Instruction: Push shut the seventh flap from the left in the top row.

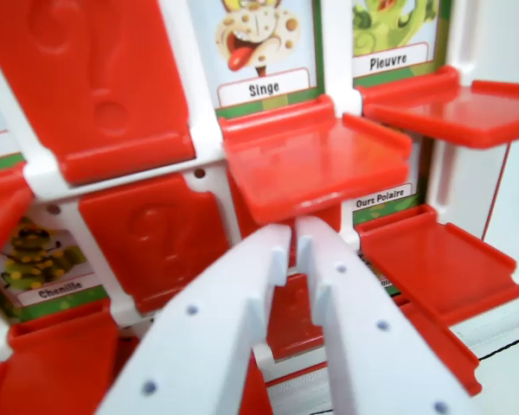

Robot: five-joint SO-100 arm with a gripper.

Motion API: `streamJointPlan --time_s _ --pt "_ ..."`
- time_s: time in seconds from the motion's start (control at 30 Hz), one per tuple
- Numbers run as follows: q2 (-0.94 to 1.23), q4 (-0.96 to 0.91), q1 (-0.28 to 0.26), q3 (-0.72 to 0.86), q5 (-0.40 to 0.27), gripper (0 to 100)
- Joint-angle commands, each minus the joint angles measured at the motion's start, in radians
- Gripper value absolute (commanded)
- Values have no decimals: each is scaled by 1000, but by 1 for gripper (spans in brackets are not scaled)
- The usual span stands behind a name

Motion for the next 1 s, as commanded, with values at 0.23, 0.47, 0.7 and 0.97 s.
streamJointPlan --time_s 0.23,0.47,0.7,0.97 --pt "-35 -25 -21 -242 -12 0" --pt "-86 -60 -14 -328 -35 0" --pt "-149 -58 -14 -397 -37 0" --pt "-127 -38 -18 -402 -20 0"
